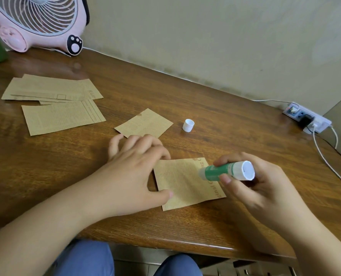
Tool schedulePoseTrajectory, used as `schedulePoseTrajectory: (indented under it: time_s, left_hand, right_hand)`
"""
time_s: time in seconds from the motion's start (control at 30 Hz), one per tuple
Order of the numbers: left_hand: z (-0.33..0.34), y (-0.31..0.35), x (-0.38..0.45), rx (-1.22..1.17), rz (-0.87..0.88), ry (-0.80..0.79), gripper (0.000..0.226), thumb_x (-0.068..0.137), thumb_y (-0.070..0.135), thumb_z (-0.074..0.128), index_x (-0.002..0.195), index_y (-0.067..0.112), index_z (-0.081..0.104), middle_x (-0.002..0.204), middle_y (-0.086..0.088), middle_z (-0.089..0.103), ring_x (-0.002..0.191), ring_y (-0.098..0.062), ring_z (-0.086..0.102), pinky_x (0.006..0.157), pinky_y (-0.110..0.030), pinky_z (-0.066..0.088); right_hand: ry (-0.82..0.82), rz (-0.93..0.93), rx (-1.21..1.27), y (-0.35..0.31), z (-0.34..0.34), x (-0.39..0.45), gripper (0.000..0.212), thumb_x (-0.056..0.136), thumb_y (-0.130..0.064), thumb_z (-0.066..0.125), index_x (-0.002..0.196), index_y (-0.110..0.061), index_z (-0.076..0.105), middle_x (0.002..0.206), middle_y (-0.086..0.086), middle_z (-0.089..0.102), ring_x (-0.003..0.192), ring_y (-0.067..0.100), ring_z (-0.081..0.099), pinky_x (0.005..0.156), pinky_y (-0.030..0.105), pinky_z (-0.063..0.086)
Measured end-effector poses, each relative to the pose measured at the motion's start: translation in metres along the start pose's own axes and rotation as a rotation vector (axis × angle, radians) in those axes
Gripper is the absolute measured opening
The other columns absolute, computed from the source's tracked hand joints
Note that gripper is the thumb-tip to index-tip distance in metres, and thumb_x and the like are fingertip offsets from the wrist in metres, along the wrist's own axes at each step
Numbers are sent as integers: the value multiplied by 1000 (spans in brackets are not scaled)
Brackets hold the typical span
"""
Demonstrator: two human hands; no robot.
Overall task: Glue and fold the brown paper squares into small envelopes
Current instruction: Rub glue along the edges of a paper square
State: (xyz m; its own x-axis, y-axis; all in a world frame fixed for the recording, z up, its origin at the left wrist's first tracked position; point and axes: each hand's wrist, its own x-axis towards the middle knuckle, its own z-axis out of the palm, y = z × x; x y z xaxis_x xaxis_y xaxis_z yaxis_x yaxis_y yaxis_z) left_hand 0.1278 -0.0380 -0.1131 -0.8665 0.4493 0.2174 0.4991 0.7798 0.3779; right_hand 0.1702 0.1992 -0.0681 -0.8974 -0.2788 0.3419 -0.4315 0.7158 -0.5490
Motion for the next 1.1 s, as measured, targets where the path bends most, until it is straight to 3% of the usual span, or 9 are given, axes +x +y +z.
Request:
schedulePoseTrajectory:
  time_s: [0.1, 0.23, 0.33, 0.47, 0.7, 0.8, 0.93, 1.1]
  left_hand:
    - [-6, -7, -5, 92, -46, -58, 85, 53, 85, 20, 130, 48, 27, 117, 30, 14, 125, 5, 5, 113, -41, -12]
    - [0, 0, -11, 83, -70, -77, 98, 52, 88, 23, 139, 43, 31, 125, 26, 15, 129, 1, 4, 110, -43, -17]
    - [5, 1, -13, 97, -90, -76, 98, 53, 90, 25, 140, 44, 30, 132, 25, 14, 130, -2, 3, 110, -46, -17]
    - [6, -1, -13, 113, -119, -87, 99, 52, 91, 26, 140, 46, 26, 142, 23, 6, 135, -4, -5, 111, -50, -18]
    - [6, -3, -13, 115, -120, -113, 100, 50, 91, 23, 140, 47, 24, 145, 22, -3, 137, -5, -18, 110, -54, -21]
    - [7, -3, -13, 126, -123, -127, 102, 49, 92, 22, 141, 47, 21, 144, 22, -5, 136, -6, -21, 110, -55, -21]
    - [7, -3, -12, 120, -123, -136, 102, 49, 92, 23, 140, 47, 22, 143, 23, -4, 137, -5, -20, 110, -55, -21]
    - [7, -2, -12, 117, -125, -145, 103, 48, 92, 21, 141, 46, 21, 145, 21, -5, 137, -7, -21, 109, -55, -21]
  right_hand:
    - [-11, 16, 14, -2, 3, 1, 18, 78, -47, 56, 92, -39, 63, 89, -17, 65, 62, 15, 57, 50, 13, 42]
    - [1, 29, 59, -9, 14, 9, 11, 82, -43, 63, 89, -35, 65, 79, -6, 63, 53, 10, 49, 47, 13, 36]
    - [25, 69, 103, -16, 27, 21, 5, 84, -33, 64, 84, -28, 66, 70, -8, 62, 49, 1, 45, 48, 8, 32]
    - [51, 118, 51, -19, 46, 40, 18, 83, -36, 61, 78, -20, 67, 65, 4, 61, 52, 6, 45, 50, 17, 35]
    - [30, 113, -7, -18, 55, 49, 24, 82, -30, 64, 77, -7, 64, 56, 6, 55, 51, 6, 43, 49, 16, 33]
    - [66, 173, -60, -7, 42, 44, 23, 82, -29, 64, 76, -7, 64, 51, -2, 47, 49, 6, 42, 47, 13, 32]
    - [117, 258, -119, 5, 29, 39, 19, 83, -27, 65, 75, -10, 63, 57, 7, 56, 49, 5, 43, 46, 13, 34]
    - [140, 224, -20, -9, 34, 40, 19, 85, -30, 63, 70, -18, 62, 49, -7, 43, 46, 3, 41, 44, 11, 31]
